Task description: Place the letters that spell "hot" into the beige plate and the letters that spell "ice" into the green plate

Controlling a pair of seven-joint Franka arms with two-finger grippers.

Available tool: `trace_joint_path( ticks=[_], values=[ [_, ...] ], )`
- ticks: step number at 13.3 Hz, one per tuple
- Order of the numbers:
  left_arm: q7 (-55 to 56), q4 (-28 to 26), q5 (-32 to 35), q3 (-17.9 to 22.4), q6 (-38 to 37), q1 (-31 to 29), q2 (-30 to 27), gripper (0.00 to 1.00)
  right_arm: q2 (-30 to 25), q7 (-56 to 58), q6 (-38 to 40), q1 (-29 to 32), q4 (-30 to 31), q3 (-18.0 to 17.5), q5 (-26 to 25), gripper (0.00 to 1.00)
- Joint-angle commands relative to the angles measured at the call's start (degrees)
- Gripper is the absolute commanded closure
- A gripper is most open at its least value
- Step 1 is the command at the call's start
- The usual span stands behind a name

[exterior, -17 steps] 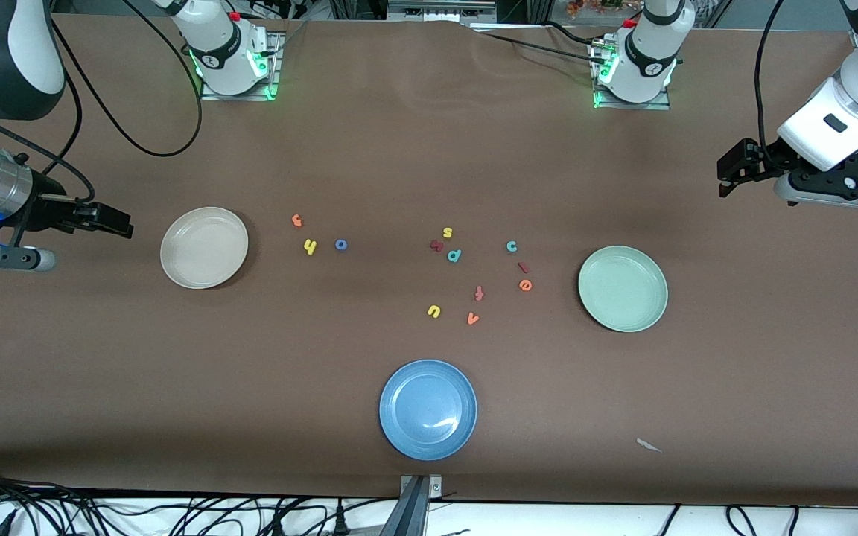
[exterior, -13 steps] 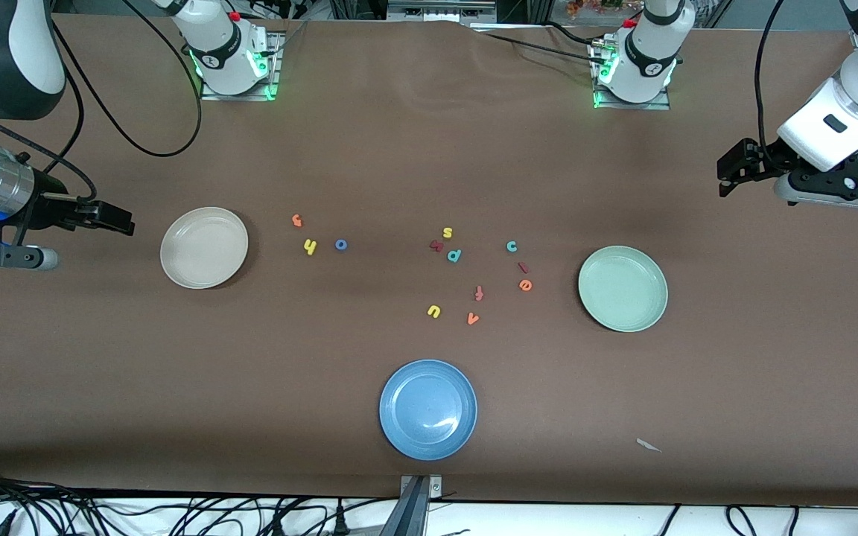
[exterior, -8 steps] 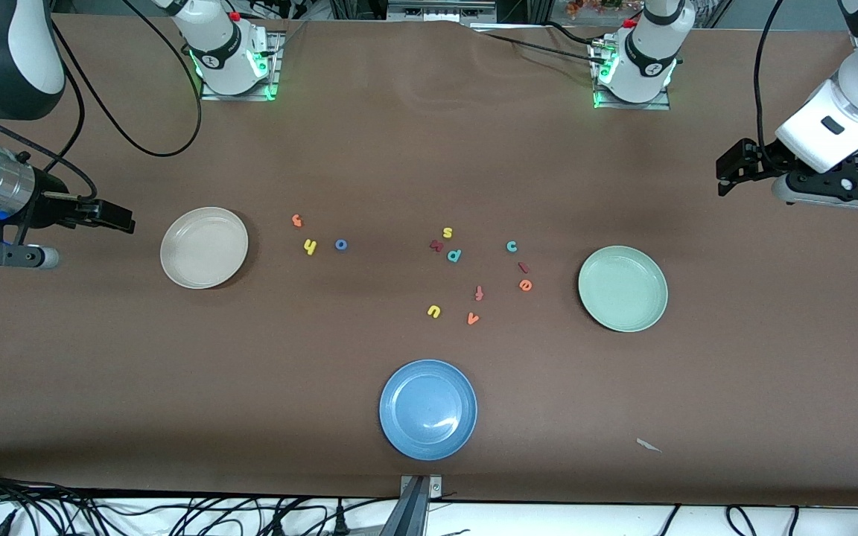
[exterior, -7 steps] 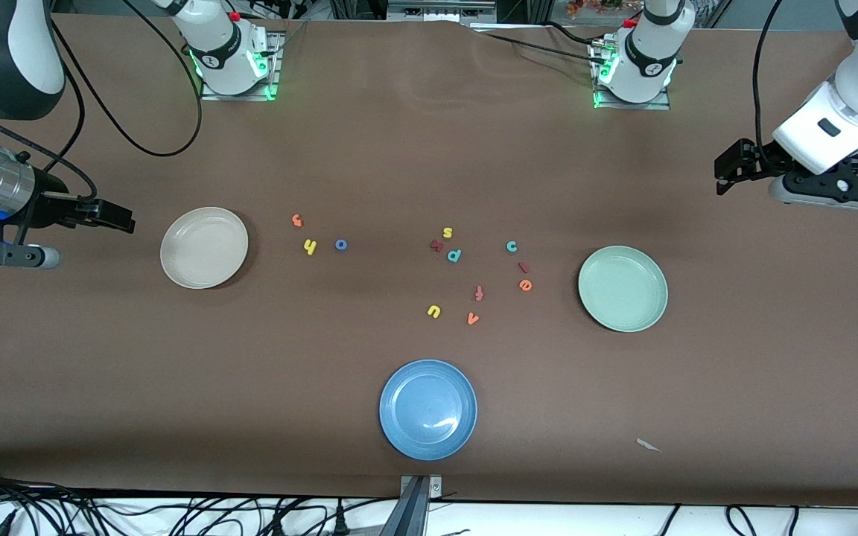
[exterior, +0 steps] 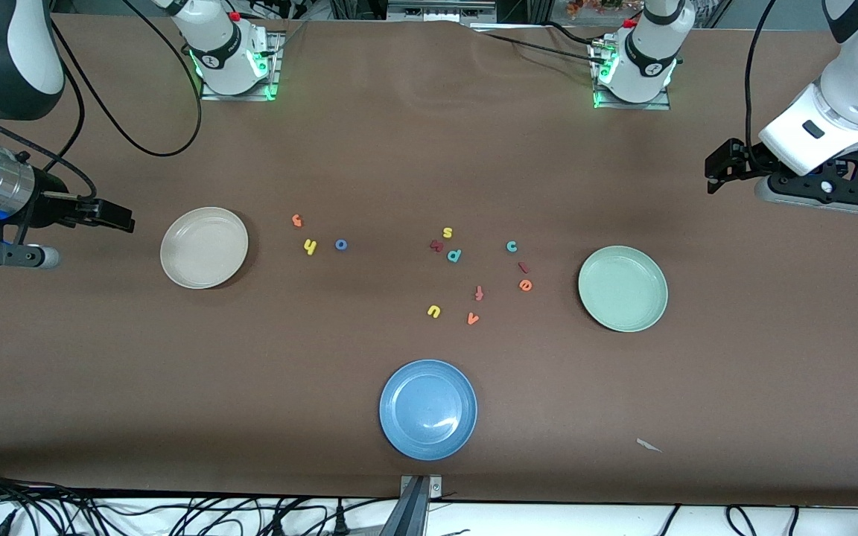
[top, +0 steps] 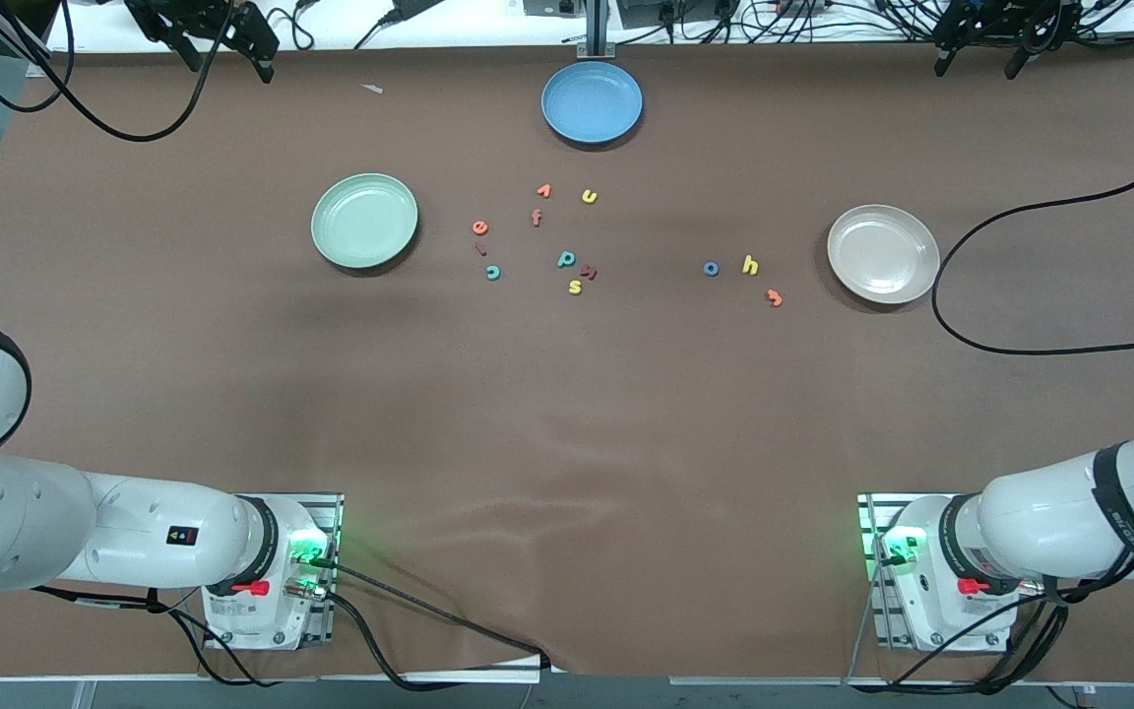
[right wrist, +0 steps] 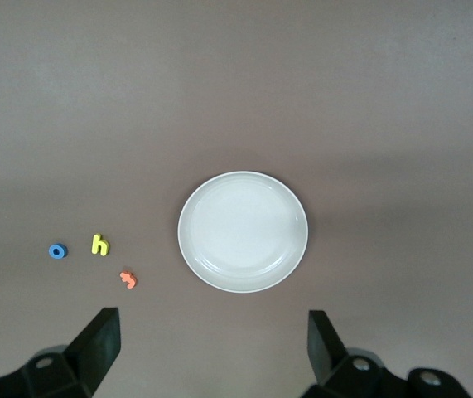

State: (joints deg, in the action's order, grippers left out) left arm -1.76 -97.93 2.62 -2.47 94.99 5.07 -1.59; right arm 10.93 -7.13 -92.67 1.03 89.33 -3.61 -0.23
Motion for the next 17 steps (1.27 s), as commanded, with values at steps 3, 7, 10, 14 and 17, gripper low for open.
trace_joint_path(
  ticks=[3, 7, 10, 14, 17],
  values=[
    [-1.31, -0.86, -0.07, 0.1, 0.81, -0.06, 0.09, 0.0, -1.26, 0.19, 0.38, 0.02, 1.11, 0.27, 1.19, 0.0],
    [-0.79, -0.78, 0.02, 0.18, 0.73, 0.02, -0.08, 0.0, -1.26, 0.19, 0.47, 0.02, 1.11, 0.27, 1.19, 0.0],
    [-0.79, -0.78, 0.02, 0.18, 0.55, 0.37, -0.08, 0.0, -1.35, 0.19, 0.47, 0.02, 1.11, 0.27, 1.19, 0.0],
    [-0.87, -0.51, 0.28, 0.18, 0.55, 0.55, -0.17, 0.0, -1.26, 0.27, 0.47, 0.02, 1.11, 0.27, 1.19, 0.0],
    [-0.88, -0.6, 0.28, 0.18, 0.55, 0.64, -0.17, 0.0, -1.26, 0.27, 0.38, 0.02, 1.11, 0.27, 1.19, 0.0]
  ],
)
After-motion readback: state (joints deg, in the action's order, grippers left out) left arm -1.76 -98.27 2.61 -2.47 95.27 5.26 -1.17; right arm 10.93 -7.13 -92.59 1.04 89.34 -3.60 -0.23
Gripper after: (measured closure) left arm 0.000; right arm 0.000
